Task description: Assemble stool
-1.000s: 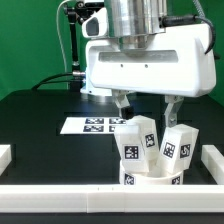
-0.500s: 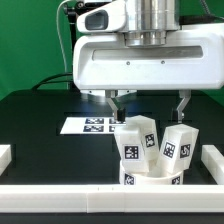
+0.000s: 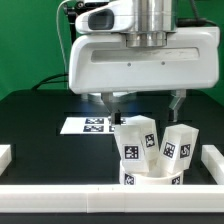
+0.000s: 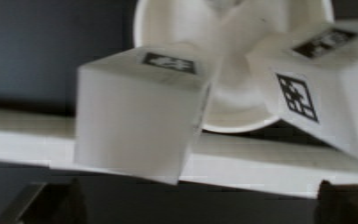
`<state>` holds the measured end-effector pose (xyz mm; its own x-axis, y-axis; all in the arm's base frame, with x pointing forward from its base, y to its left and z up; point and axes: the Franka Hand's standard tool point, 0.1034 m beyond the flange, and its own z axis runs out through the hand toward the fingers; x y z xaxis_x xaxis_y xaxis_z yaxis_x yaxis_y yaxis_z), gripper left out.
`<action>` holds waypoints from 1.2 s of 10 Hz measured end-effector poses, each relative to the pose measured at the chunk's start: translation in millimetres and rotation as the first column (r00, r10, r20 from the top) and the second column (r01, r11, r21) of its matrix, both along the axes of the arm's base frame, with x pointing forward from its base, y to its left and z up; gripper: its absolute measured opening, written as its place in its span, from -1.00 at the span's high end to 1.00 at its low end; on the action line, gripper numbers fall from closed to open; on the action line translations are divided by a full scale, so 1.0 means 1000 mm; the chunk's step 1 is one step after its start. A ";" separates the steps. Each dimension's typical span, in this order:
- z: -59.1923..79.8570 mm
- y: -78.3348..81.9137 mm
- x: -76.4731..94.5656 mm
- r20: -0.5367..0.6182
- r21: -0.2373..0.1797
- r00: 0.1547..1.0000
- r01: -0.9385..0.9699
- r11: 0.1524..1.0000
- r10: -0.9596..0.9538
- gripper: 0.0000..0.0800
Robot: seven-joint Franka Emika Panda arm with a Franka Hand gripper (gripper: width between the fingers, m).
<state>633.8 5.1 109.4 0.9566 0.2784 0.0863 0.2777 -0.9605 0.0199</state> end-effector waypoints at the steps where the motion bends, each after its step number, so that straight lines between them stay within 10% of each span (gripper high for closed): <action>1: 0.000 -0.001 0.000 -0.004 -0.016 0.993 -0.115 0.993 0.115 -0.62; 8: -0.001 -0.016 -0.004 -0.081 -0.077 0.766 -0.643 0.762 0.638 -0.62; 12: -0.006 -0.012 -0.006 -0.163 -0.095 0.481 -0.877 0.472 0.861 -0.62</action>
Offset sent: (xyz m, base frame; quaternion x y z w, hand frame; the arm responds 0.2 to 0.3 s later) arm -0.0096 0.0052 0.0035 0.0341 -0.0275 -0.2553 0.9659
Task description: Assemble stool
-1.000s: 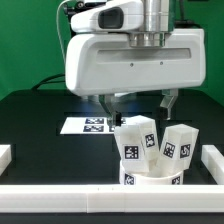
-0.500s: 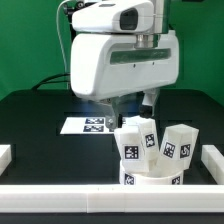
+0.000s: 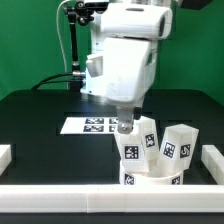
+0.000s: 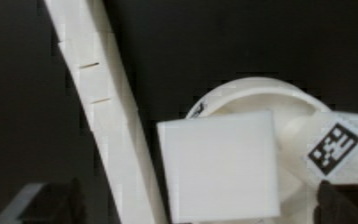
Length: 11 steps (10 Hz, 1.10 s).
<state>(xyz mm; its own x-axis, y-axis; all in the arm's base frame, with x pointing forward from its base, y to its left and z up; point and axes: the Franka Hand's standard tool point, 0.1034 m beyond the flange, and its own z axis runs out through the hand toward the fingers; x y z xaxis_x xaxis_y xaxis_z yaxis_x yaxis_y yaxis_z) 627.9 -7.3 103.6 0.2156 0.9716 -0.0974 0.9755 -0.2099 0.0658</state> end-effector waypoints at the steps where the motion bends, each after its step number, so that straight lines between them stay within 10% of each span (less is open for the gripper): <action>1: -0.002 0.002 0.000 -0.016 -0.017 0.999 -0.052 0.999 0.052 -0.62; 7: -0.023 0.008 0.007 -0.048 -0.029 0.998 -0.030 0.999 0.029 -0.62; 11: -0.023 0.006 0.007 -0.046 -0.029 0.999 -0.013 0.999 0.012 0.16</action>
Offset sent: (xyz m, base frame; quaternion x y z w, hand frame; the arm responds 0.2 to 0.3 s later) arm 0.0104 0.0131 -0.0150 0.0260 0.0083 0.0004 0.9996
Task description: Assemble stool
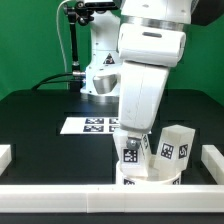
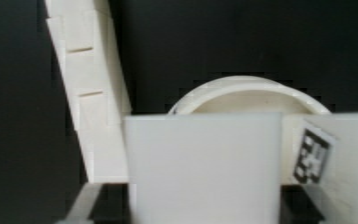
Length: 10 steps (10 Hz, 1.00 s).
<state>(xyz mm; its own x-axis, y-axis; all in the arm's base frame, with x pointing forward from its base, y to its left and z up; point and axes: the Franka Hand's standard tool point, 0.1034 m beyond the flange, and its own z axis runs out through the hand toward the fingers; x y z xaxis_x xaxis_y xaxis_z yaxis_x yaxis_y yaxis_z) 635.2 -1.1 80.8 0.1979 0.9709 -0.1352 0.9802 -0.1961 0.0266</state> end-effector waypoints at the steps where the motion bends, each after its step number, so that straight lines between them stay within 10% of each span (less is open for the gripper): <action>1: 0.000 0.000 0.000 0.000 0.000 1.000 0.003 1.000 -0.003 0.16; 7: 0.000 -0.001 0.000 0.044 0.009 0.944 0.327 0.945 -0.327 0.16; 10: 0.000 0.001 -0.003 0.072 0.025 0.747 0.661 0.750 -0.661 0.15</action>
Offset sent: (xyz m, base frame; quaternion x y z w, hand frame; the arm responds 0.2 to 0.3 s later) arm 0.0000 0.0000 0.0000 0.0000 0.0000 0.0650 0.9979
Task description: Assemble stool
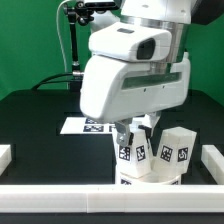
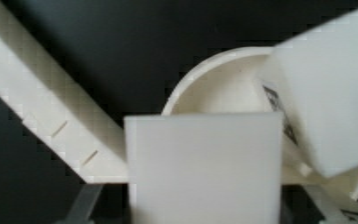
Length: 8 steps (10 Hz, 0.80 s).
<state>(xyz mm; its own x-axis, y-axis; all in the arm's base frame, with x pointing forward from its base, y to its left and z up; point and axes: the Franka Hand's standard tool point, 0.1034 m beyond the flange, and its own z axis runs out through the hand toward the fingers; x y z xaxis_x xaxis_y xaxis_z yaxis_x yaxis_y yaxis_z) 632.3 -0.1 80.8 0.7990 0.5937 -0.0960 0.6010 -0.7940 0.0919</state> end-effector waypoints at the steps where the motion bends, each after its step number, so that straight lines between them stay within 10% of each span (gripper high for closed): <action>1: 0.000 0.001 -0.002 0.001 0.007 0.991 0.134 0.991 -0.134 0.15; 8: 0.006 0.017 0.000 0.022 0.003 0.726 0.688 0.726 -0.687 0.15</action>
Offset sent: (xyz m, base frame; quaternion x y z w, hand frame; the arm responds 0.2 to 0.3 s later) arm 0.0100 0.0284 0.0077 0.0628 -0.0266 0.2163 0.9739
